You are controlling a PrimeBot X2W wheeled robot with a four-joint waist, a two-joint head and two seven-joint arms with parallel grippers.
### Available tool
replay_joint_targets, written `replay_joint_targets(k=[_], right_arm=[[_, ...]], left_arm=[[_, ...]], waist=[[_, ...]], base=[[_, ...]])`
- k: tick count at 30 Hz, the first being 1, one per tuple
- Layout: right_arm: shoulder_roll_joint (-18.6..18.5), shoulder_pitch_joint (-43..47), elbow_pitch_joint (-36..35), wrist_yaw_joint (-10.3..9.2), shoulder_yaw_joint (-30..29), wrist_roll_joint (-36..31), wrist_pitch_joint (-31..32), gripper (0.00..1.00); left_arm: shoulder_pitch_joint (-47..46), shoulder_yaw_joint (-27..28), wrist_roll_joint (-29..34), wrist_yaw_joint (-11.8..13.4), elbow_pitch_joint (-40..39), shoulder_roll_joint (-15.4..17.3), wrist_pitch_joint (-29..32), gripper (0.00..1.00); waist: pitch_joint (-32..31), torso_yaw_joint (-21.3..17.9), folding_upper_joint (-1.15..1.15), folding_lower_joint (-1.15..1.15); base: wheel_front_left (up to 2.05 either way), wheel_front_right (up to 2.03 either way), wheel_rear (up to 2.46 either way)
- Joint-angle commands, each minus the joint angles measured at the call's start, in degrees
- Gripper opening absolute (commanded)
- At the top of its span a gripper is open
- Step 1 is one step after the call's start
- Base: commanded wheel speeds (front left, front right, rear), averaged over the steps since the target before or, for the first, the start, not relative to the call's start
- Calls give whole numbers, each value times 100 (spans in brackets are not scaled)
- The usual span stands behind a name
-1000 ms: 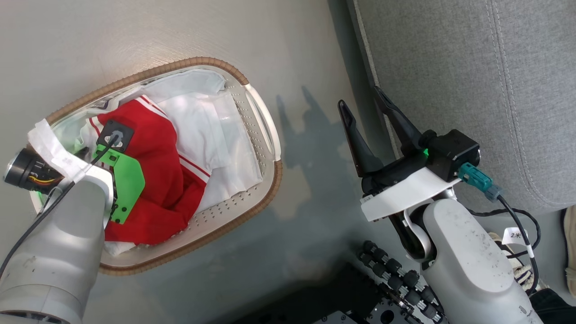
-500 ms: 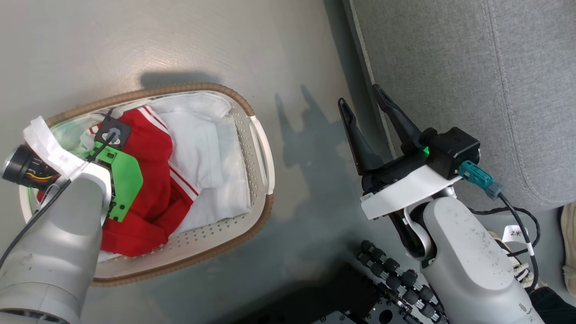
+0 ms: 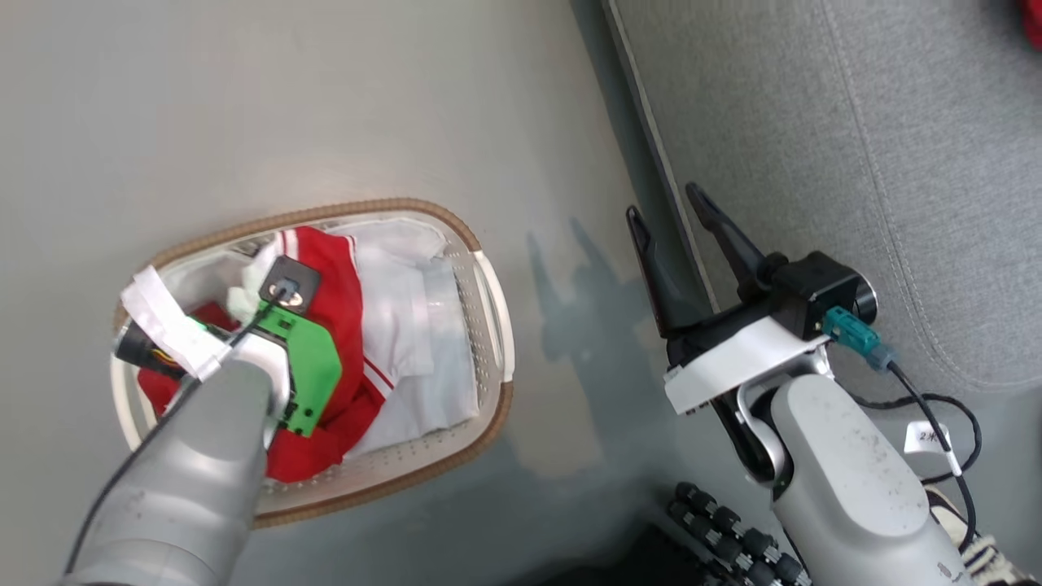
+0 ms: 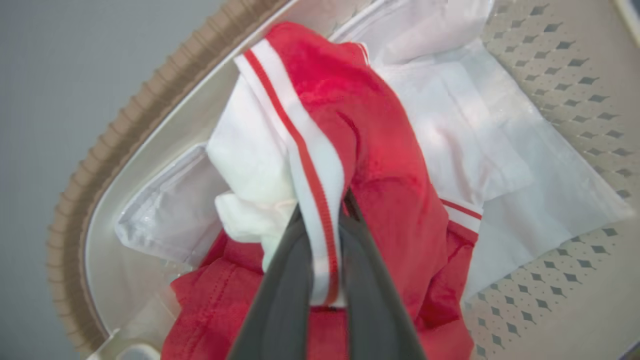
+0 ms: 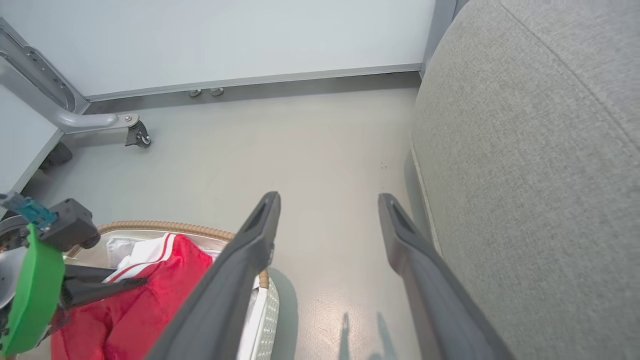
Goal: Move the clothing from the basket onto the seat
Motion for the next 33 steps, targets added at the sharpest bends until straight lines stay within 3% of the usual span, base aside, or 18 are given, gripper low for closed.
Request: replay_joint_targets(k=[1,9,16,25,33], right_arm=[[-26,132,68,-8,-41,-68,-11,100],[-29,484,324,-8,-237,-362,-11,100],[-28,849,464,-8,-386,-545,-11,100],[-27,1258,614,-8,-462,-619,-11,100],[-27,1574,673,-8,-554,-661,-11,100]], left_arm=[[147,27,-76,-10,-6,-68,-109,0],[605,52,-427,-56,-29,-402,-742,0],[984,69,-924,-66,-297,-495,-1211,0],[1400,-199,-1771,-63,-1301,-496,-1480,0],[1484,-307,-2131,139,-2334,-495,-1524,0]], waist=[[-588,265,0,0],[-1511,659,0,0],[-2176,974,0,0],[-2829,1208,0,0],[-3223,1341,0,0]], base=[[0,0,0],[0,0,0],[0,0,0],[0,0,0],[0,0,0]])
